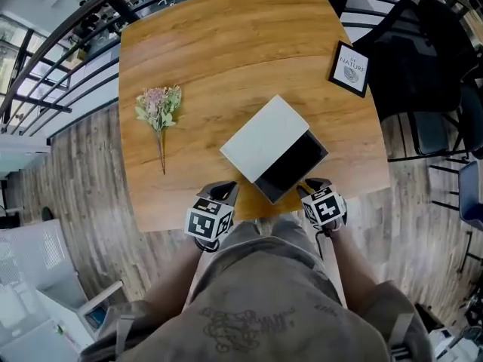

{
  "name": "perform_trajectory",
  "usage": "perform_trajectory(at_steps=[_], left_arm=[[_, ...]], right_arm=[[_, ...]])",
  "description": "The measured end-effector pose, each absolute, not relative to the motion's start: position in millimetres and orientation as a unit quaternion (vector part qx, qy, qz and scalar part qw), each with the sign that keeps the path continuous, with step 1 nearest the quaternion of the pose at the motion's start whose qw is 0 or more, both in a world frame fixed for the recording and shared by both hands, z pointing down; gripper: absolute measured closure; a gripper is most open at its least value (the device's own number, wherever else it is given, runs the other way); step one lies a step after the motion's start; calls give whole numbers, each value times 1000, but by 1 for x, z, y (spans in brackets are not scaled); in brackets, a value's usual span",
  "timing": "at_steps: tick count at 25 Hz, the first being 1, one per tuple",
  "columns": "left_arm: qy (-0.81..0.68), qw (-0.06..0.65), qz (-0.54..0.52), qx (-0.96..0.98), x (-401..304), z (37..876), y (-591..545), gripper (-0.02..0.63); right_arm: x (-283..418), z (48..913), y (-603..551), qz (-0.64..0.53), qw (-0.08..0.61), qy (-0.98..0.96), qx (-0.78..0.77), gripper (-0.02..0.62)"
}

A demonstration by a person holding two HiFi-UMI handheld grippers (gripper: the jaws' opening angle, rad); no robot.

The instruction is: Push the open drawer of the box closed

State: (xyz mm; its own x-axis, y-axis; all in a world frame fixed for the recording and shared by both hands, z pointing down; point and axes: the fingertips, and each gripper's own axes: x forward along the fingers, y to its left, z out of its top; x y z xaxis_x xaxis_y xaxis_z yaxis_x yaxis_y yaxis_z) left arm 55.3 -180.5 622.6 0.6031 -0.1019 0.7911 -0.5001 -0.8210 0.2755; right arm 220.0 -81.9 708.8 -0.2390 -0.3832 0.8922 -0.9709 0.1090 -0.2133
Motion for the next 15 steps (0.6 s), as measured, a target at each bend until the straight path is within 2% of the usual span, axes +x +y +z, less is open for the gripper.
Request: perform_trajectory(at_steps=[4,9,15], left_arm=[[-222,270,409,843,47,625,-186,584],[-260,296,400,827,43,627,-187,584],[-295,303,385,820,42,620,-187,584]], right_arm=[[225,720,-83,435,362,-671,479,508],[222,723,-89,425,371,-703,434,495],[218,723,-94,426,380,-720,396,511]])
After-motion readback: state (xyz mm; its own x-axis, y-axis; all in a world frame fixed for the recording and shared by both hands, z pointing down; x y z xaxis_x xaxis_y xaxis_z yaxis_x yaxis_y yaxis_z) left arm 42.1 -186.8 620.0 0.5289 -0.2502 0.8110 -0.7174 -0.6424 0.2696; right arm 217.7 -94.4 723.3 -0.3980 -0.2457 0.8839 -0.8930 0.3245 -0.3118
